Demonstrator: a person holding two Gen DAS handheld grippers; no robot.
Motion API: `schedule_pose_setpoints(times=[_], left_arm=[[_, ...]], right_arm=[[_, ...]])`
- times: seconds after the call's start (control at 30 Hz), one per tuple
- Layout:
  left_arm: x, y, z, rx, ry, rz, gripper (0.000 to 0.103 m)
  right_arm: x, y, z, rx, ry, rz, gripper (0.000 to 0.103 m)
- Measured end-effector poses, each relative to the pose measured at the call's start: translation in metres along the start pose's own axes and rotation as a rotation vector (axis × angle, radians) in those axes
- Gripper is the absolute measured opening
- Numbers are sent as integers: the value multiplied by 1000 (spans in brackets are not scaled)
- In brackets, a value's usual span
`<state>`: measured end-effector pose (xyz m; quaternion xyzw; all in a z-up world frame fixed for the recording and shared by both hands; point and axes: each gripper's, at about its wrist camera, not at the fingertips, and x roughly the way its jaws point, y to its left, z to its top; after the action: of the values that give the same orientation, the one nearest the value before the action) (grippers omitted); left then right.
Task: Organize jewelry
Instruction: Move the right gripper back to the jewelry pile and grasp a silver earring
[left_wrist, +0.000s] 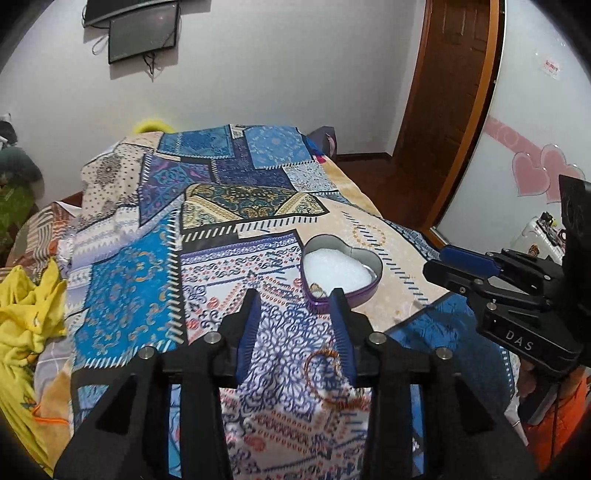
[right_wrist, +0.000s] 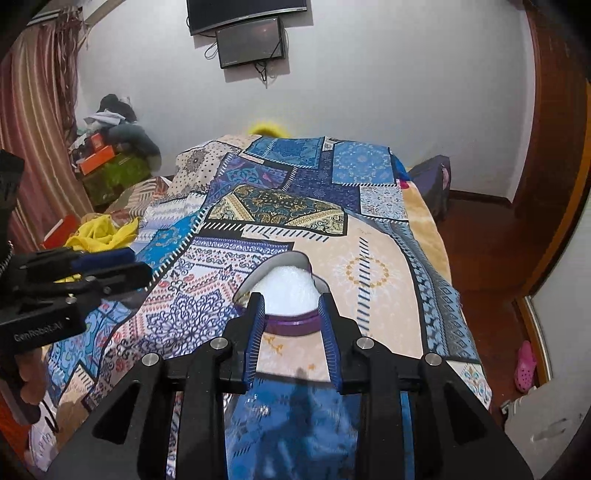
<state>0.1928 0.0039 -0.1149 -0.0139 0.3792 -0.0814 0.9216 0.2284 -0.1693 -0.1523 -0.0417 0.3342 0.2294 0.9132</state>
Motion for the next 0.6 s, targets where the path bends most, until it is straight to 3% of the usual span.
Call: schedule_pose_setpoints(times=[0.1,0.6], left_arm=[[-7,-2,-7,8,4,14,40],[-12,5,-42,3,60,61,45]], right_arm=[[-7,5,-7,-5,-10,-14,42],[-14,11,-37,-4,24,-53,42]])
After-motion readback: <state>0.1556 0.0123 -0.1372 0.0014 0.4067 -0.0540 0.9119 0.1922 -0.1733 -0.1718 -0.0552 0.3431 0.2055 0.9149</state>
